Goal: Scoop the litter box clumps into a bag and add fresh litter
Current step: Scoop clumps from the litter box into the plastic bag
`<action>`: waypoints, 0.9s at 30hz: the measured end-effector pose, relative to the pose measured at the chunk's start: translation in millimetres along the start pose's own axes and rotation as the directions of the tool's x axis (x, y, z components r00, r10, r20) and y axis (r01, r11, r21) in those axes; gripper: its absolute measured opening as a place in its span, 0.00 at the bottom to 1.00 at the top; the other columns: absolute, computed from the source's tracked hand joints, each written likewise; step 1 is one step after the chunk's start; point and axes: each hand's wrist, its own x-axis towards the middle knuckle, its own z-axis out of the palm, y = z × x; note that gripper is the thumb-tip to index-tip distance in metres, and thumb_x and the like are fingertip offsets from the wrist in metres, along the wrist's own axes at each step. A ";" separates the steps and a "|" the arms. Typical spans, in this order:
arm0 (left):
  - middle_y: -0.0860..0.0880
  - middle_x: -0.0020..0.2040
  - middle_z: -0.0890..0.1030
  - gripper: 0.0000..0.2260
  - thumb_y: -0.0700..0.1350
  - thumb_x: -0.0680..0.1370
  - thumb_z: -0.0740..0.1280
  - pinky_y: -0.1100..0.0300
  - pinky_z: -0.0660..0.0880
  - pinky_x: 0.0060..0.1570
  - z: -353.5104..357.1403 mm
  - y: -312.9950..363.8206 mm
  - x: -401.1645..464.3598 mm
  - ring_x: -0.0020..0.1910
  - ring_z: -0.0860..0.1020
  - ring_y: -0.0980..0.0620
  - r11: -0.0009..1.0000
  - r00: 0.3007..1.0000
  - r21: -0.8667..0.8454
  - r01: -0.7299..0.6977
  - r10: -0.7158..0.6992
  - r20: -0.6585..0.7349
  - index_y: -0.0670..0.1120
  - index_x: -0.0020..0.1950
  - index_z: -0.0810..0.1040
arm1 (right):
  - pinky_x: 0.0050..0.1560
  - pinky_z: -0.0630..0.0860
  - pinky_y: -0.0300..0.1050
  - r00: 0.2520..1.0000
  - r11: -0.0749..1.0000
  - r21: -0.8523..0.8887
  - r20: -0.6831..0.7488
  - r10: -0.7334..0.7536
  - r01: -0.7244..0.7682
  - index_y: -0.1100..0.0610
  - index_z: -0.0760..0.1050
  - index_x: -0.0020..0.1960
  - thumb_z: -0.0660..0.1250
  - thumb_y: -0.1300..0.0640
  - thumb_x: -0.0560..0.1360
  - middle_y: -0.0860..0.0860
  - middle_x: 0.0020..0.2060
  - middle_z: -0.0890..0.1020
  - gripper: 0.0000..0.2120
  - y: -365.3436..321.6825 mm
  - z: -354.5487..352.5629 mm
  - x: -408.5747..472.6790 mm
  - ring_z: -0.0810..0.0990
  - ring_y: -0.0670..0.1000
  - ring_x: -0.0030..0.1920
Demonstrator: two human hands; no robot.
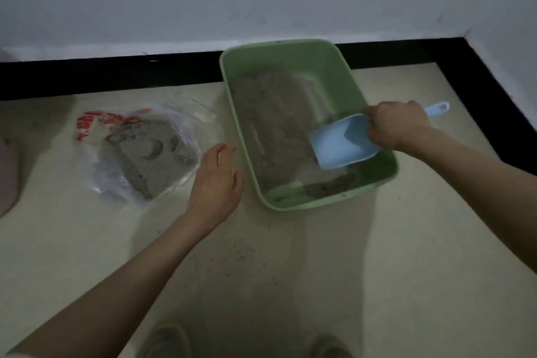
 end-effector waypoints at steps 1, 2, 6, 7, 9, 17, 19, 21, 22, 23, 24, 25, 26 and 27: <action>0.33 0.66 0.67 0.21 0.39 0.77 0.62 0.45 0.65 0.64 6.0 7.3 4.2 0.66 0.66 0.35 1.000 1.000 0.012 0.011 -0.011 0.016 0.34 0.68 0.65 | 0.50 0.63 0.47 1.000 0.995 -0.102 0.025 -0.008 0.011 0.52 0.74 0.62 0.57 0.57 0.75 0.55 0.53 0.79 0.17 7.3 6.7 -0.4 0.77 0.56 0.53; 0.33 0.68 0.64 0.22 0.41 0.78 0.62 0.45 0.63 0.66 11.4 13.9 8.4 0.68 0.63 0.35 0.999 0.999 0.021 0.024 -0.025 0.031 0.35 0.70 0.63 | 0.52 0.63 0.47 0.999 0.984 -0.177 0.040 -0.008 0.015 0.50 0.73 0.62 0.57 0.57 0.74 0.54 0.53 0.79 0.17 13.6 12.5 -1.2 0.76 0.55 0.54; 0.35 0.74 0.52 0.27 0.46 0.80 0.58 0.47 0.52 0.72 26.8 33.3 23.2 0.74 0.50 0.38 0.995 0.992 0.019 0.099 -0.100 0.074 0.39 0.75 0.51 | 0.57 0.63 0.48 0.999 0.957 -0.289 0.036 0.008 0.003 0.51 0.74 0.61 0.58 0.56 0.75 0.53 0.53 0.78 0.16 31.1 28.9 -1.9 0.73 0.55 0.56; 0.34 0.74 0.50 0.28 0.46 0.80 0.58 0.47 0.51 0.72 29.9 34.7 26.4 0.74 0.49 0.38 0.993 0.991 0.015 0.117 -0.118 0.064 0.39 0.75 0.50 | 0.58 0.63 0.48 1.000 0.951 -0.308 0.029 -0.009 0.018 0.52 0.74 0.60 0.58 0.56 0.75 0.53 0.53 0.78 0.15 30.8 32.1 -1.2 0.73 0.55 0.56; 0.33 0.74 0.50 0.28 0.45 0.79 0.59 0.47 0.51 0.72 35.3 35.4 32.2 0.74 0.48 0.37 0.990 0.989 0.015 0.141 -0.142 0.031 0.39 0.75 0.51 | 0.58 0.63 0.48 0.998 0.946 -0.318 0.040 -0.056 0.066 0.52 0.75 0.58 0.59 0.56 0.75 0.53 0.53 0.78 0.13 24.2 37.2 1.4 0.73 0.55 0.56; 0.38 0.76 0.46 0.27 0.45 0.80 0.57 0.47 0.53 0.73 47.5 39.2 35.1 0.75 0.48 0.41 0.975 0.976 -0.036 0.219 -0.219 -0.006 0.45 0.76 0.49 | 0.52 0.67 0.47 0.985 1.000 -0.024 0.175 -0.012 0.016 0.58 0.74 0.54 0.59 0.57 0.76 0.56 0.53 0.80 0.10 -11.7 39.4 19.6 0.78 0.57 0.54; 0.38 0.76 0.46 0.27 0.44 0.80 0.57 0.47 0.54 0.72 47.5 39.4 34.9 0.75 0.49 0.41 0.975 0.976 -0.041 0.218 -0.219 -0.007 0.45 0.76 0.49 | 0.52 0.70 0.48 0.967 0.958 0.248 0.239 0.084 -0.144 0.62 0.72 0.59 0.58 0.59 0.75 0.60 0.57 0.78 0.15 -16.0 43.4 24.1 0.77 0.60 0.57; 0.38 0.76 0.46 0.27 0.44 0.80 0.57 0.47 0.54 0.72 47.6 39.5 34.7 0.75 0.49 0.40 0.975 0.975 -0.044 0.219 -0.220 -0.008 0.44 0.76 0.49 | 0.53 0.72 0.49 0.953 0.876 0.397 0.235 0.191 -0.274 0.63 0.72 0.61 0.58 0.60 0.74 0.62 0.59 0.77 0.17 -14.3 43.5 28.8 0.76 0.62 0.58; 0.38 0.76 0.46 0.27 0.44 0.80 0.57 0.47 0.54 0.72 47.6 39.4 34.6 0.75 0.49 0.41 0.974 0.975 -0.045 0.221 -0.221 -0.007 0.44 0.76 0.49 | 0.53 0.72 0.48 0.947 0.862 0.401 0.211 0.243 -0.310 0.62 0.73 0.61 0.59 0.60 0.73 0.61 0.58 0.78 0.17 -10.9 41.4 30.1 0.77 0.62 0.57; 0.38 0.76 0.46 0.27 0.45 0.80 0.57 0.48 0.54 0.72 47.8 39.2 34.5 0.75 0.49 0.41 0.975 0.975 -0.045 0.220 -0.220 -0.004 0.44 0.76 0.49 | 0.52 0.72 0.48 0.943 0.871 0.365 0.176 0.283 -0.329 0.62 0.74 0.60 0.59 0.60 0.73 0.61 0.56 0.78 0.16 -6.1 38.6 30.7 0.77 0.62 0.56; 0.38 0.76 0.46 0.27 0.45 0.80 0.56 0.48 0.53 0.72 47.9 38.9 34.6 0.75 0.49 0.41 0.975 0.976 -0.045 0.216 -0.217 -0.001 0.44 0.76 0.49 | 0.49 0.71 0.48 0.941 0.890 0.308 0.142 0.306 -0.336 0.62 0.74 0.58 0.59 0.60 0.74 0.60 0.52 0.79 0.15 -0.7 35.2 29.7 0.77 0.61 0.53; 0.37 0.76 0.46 0.26 0.45 0.80 0.56 0.48 0.53 0.72 48.5 38.2 34.9 0.75 0.48 0.41 0.976 0.977 -0.046 0.214 -0.214 0.002 0.44 0.76 0.49 | 0.46 0.70 0.48 0.943 0.912 0.242 0.112 0.314 -0.332 0.62 0.74 0.55 0.60 0.59 0.74 0.59 0.46 0.79 0.12 4.4 32.1 27.5 0.77 0.60 0.49; 0.37 0.76 0.46 0.26 0.45 0.80 0.56 0.48 0.53 0.73 48.6 37.8 34.8 0.75 0.48 0.40 0.975 0.977 -0.049 0.215 -0.215 0.007 0.44 0.76 0.49 | 0.44 0.69 0.47 0.947 0.931 0.175 0.094 0.308 -0.320 0.61 0.74 0.51 0.60 0.59 0.74 0.57 0.39 0.76 0.09 9.0 30.4 25.3 0.76 0.59 0.44; 0.37 0.75 0.46 0.26 0.44 0.80 0.56 0.48 0.53 0.72 48.9 37.5 34.7 0.75 0.49 0.40 0.975 0.976 -0.052 0.217 -0.217 0.009 0.43 0.76 0.50 | 0.42 0.68 0.46 0.952 0.947 0.111 0.093 0.293 -0.303 0.60 0.72 0.47 0.60 0.58 0.75 0.55 0.34 0.73 0.06 12.5 29.8 22.9 0.74 0.57 0.40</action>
